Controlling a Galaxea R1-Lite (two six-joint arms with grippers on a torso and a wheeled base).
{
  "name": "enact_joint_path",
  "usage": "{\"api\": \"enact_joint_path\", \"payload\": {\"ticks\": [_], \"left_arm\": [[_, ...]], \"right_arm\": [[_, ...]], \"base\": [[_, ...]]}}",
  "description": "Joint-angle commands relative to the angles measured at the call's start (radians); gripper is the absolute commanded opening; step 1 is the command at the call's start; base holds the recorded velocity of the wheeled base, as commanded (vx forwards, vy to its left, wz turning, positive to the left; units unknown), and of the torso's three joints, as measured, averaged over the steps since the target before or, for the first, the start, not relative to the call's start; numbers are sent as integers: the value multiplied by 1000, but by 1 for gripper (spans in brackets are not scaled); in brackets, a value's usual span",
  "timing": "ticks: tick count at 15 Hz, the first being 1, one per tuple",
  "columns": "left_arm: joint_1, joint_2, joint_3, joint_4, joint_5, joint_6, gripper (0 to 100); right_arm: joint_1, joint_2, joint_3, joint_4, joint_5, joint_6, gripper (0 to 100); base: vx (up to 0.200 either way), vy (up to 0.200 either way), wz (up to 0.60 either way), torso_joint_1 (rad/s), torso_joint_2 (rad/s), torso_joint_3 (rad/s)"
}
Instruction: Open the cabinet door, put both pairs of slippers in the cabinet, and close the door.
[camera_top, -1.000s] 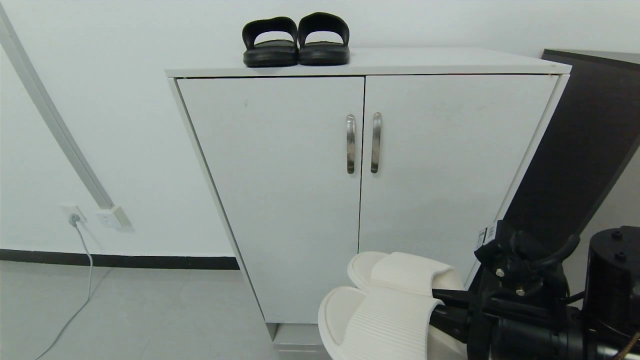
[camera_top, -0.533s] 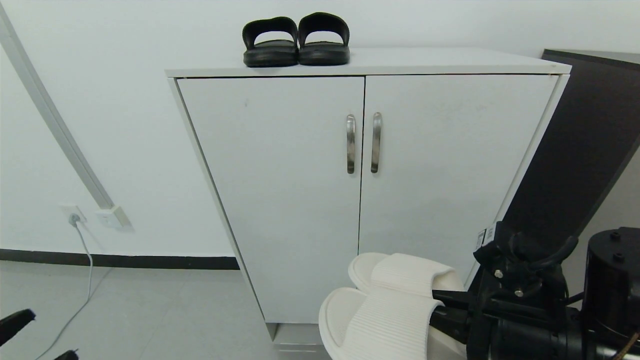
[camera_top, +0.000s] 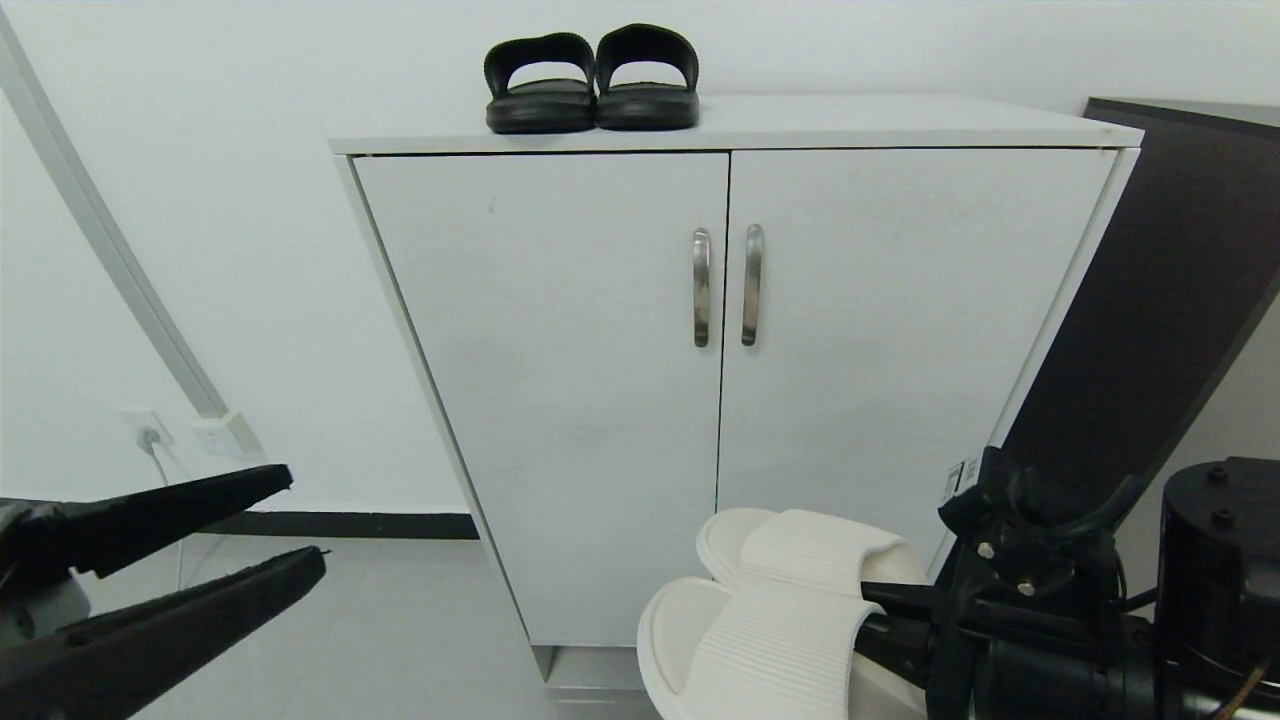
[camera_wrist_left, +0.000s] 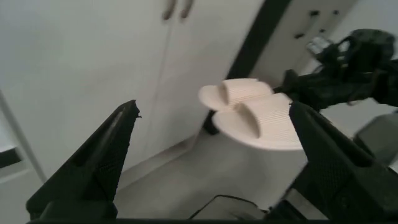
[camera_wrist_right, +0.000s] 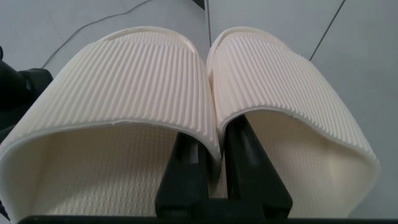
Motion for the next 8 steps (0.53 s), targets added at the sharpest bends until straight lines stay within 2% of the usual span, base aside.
{"api": "enact_joint_path", "payload": {"ticks": [1, 3, 4, 5, 6, 8], "left_arm": [[-101, 103, -71, 0, 0, -4, 100], [-158, 178, -110, -15, 2, 6, 100], [-167, 216, -122, -49, 2, 9, 100], [-173, 278, -133, -112, 0, 9, 100], [-193, 387, -142, -241, -1, 3, 100], [-262, 529, -165, -399, -7, -15, 100]], "right_arm": [[0, 6, 0, 0, -1, 1, 0], [-2, 6, 2, 0, -1, 1, 0], [-2, 6, 2, 0, -1, 1, 0], [-4, 6, 5, 1, -1, 0, 0], [-4, 8, 9, 1, -1, 0, 0], [-2, 15, 9, 1, -1, -2, 0]], "base": [[0, 0, 0, 0, 0, 0], [0, 0, 0, 0, 0, 0], [0, 0, 0, 0, 0, 0], [0, 0, 0, 0, 0, 0], [0, 0, 0, 0, 0, 0], [0, 0, 0, 0, 0, 0]]}}
